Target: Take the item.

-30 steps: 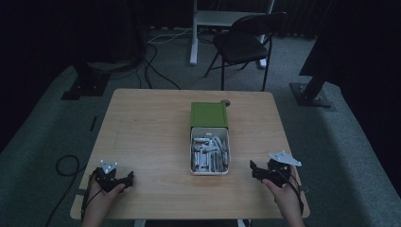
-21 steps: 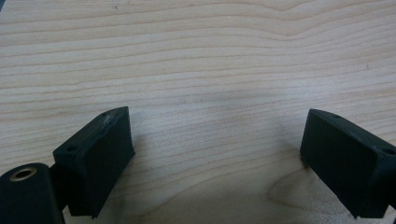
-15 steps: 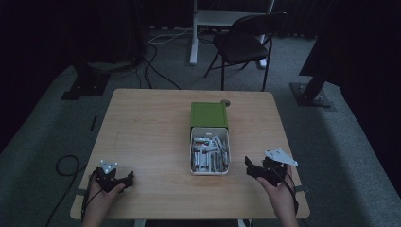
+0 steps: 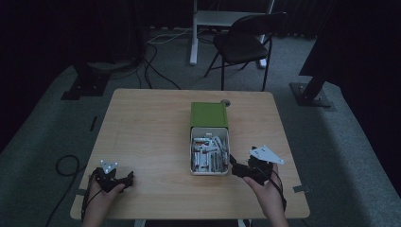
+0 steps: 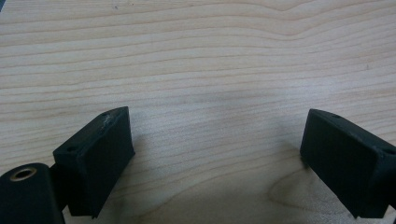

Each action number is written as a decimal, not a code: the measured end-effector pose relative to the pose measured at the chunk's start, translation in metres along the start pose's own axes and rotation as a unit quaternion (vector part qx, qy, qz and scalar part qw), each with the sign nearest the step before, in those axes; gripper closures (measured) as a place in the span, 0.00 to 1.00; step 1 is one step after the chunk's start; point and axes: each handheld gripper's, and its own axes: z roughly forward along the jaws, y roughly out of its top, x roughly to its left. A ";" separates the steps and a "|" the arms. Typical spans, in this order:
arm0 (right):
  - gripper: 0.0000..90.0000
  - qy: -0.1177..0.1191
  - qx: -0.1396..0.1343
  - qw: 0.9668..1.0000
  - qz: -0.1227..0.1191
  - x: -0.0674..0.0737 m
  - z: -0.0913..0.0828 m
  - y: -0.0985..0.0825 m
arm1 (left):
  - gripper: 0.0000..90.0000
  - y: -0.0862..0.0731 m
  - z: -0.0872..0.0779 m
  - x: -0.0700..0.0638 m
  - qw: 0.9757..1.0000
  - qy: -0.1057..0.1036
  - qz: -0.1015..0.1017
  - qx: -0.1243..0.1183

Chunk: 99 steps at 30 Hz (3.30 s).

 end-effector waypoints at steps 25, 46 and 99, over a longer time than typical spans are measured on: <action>0.49 0.048 -0.031 0.997 -0.042 0.057 0.010 0.004 | 0.11 0.000 0.000 0.000 1.000 0.000 0.000 0.000; 0.68 0.046 0.013 0.997 -0.059 0.070 0.037 -0.022 | 0.11 0.000 0.000 0.000 1.000 0.000 -0.001 -0.001; 1.00 -0.009 0.029 0.999 -0.020 0.066 0.034 -0.031 | 0.11 0.000 0.000 0.000 1.000 0.000 -0.001 -0.001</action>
